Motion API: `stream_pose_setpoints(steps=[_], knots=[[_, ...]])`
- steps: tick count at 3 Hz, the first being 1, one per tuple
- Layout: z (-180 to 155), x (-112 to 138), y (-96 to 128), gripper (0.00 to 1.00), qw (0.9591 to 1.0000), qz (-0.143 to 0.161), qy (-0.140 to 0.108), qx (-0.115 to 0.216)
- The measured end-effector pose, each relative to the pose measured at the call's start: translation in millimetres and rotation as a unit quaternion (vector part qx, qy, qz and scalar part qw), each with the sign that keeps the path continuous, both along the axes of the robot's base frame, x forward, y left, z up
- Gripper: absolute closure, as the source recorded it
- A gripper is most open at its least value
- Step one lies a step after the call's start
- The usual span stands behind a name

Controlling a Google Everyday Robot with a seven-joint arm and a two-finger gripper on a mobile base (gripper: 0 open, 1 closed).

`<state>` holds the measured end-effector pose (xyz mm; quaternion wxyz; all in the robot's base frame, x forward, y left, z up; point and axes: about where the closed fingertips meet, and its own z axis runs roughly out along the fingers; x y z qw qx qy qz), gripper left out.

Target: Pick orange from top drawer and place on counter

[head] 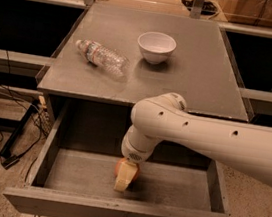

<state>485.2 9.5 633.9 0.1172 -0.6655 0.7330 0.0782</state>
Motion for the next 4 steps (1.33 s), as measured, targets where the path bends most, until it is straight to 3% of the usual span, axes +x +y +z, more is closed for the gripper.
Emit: stream_pose_setpoints(steps=[4], knots=[[-20.8, -3.0, 13.4, 0.00, 0.9996, 0.009, 0.025, -0.001]])
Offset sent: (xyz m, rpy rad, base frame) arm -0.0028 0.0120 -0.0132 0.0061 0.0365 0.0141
